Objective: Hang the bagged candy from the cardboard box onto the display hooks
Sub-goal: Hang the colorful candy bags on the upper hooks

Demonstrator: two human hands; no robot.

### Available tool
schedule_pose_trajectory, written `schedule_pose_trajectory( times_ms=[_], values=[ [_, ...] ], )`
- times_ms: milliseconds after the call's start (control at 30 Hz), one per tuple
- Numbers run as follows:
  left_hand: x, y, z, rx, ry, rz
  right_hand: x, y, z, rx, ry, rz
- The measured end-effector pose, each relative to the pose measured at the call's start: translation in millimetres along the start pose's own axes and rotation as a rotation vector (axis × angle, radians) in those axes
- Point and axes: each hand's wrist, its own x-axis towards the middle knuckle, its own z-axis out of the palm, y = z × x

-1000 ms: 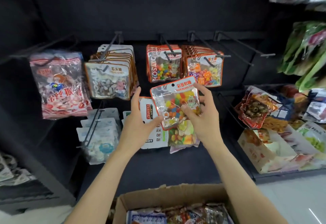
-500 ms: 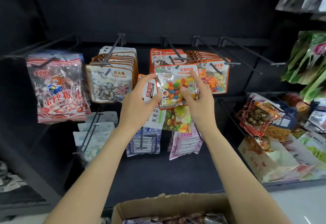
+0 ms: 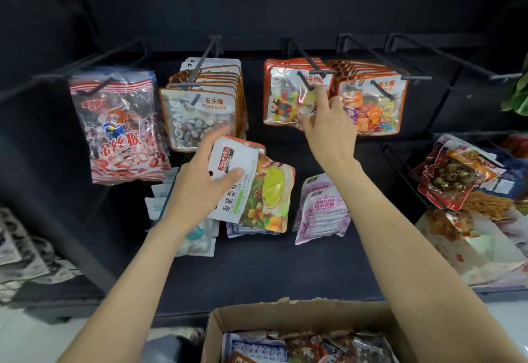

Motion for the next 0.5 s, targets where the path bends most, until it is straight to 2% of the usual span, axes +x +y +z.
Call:
schedule_pose_trajectory(
  times_ms=[67,100,200,267,333,367,500],
  values=[
    [-2.1,1.3,-6.2,-0.030,-0.001,-0.012,-13.2,-3.0,-5.3,-0.097,-0.048,0.007],
    [-2.7,3.1,-7.8,-0.036,0.002,-0.009,-24.3,-4.4,-10.9,-0.063,-0.045,0.013],
    [-2.9,12.0,-7.6,-0.042,-0.002,0.000,-62.9,-10.2,-31.9,0.323,0.036,-0.128],
    [-2.8,19.6,-3.2,-0.058,-0.014,0.002,-86.0,-14.0,-41.9,0.511,-0.109,-0.268],
    [-4.0,28.5,4.0,-0.081,-0.041,0.012,-105.9,-11.6,-46.5,0.521,-0.287,-0.308],
    [-5.0,32.8,8.9,-0.097,-0.056,0.015,-112.9,-7.5,-48.2,0.496,-0.317,-0.310],
    [-11.8,55.0,37.8,-0.126,-0.129,0.058,-124.0,18.8,-62.0,0.414,-0.252,-0.246]
  ],
)
